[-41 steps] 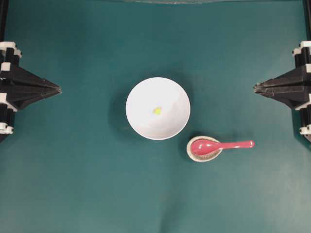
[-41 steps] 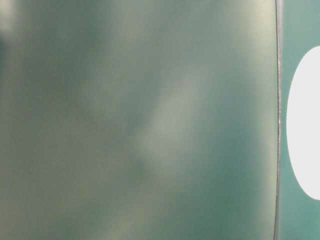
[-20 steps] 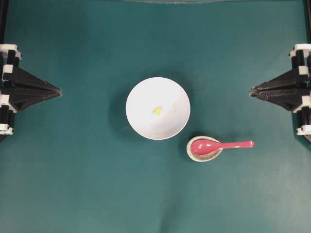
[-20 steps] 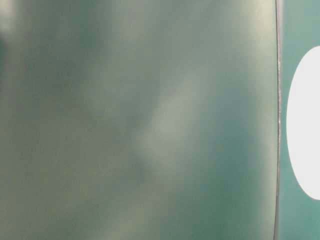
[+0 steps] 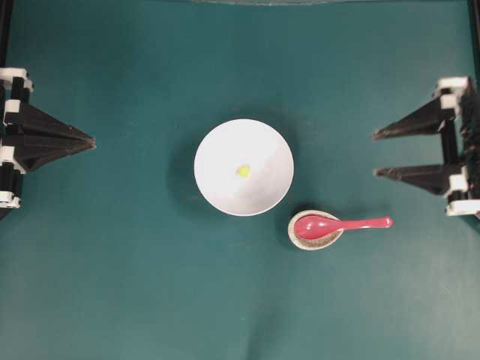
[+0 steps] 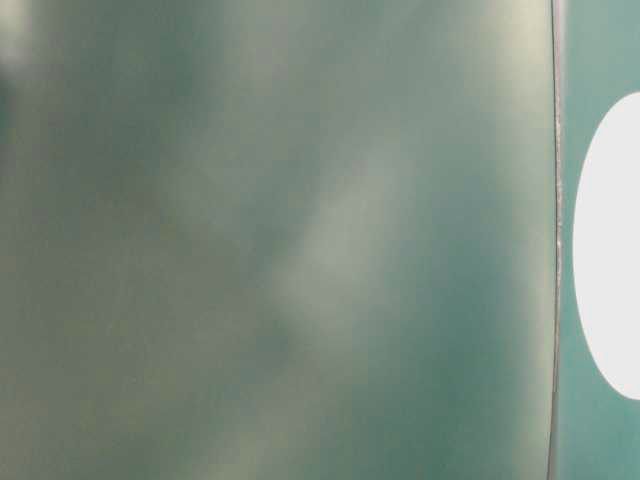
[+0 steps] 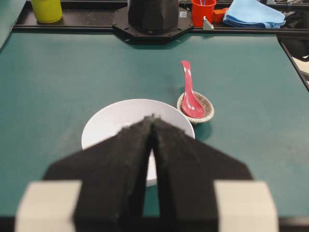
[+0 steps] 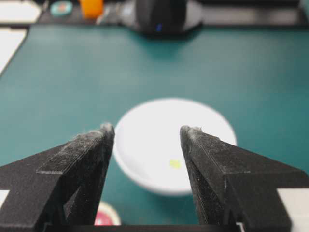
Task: Scoop the yellow hexagonal prism block from the bowl with a spoon using the right arm.
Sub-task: 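Move the right gripper toward the red spoon handle in the spoon rest, then close the right gripper on the red spoon handle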
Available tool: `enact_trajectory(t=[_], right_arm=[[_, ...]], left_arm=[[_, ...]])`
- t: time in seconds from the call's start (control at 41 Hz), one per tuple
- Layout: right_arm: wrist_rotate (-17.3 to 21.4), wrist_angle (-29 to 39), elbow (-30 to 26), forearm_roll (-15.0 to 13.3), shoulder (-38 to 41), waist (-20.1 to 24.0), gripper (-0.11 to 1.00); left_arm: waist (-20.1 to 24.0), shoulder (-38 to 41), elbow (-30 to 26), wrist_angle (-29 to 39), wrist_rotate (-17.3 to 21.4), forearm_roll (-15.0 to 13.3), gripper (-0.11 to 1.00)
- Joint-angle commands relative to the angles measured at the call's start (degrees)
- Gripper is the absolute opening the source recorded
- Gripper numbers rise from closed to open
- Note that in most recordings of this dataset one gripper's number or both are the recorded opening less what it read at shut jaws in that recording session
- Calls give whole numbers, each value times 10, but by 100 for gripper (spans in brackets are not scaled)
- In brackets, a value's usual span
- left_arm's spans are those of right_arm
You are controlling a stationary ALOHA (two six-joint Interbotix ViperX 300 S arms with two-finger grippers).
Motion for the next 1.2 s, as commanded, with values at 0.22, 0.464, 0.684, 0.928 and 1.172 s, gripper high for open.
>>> enact_trajectory(t=[0.22, 0.464, 0.684, 0.928, 1.172], right_arm=[[1, -134, 60, 39, 81, 36, 60], [1, -294, 115, 85, 170, 90, 60], [1, -406, 135, 135, 268, 149, 60], [6, -473, 128, 181, 380, 206, 60], [34, -529, 127, 192, 457, 236, 60]], left_arm=[[1, 3, -17, -3, -1, 2, 4], [1, 3, -17, -3, -1, 2, 4], [1, 3, -17, -4, -1, 2, 4], [1, 3, -17, -5, -1, 2, 4], [1, 3, -17, -5, -1, 2, 4]])
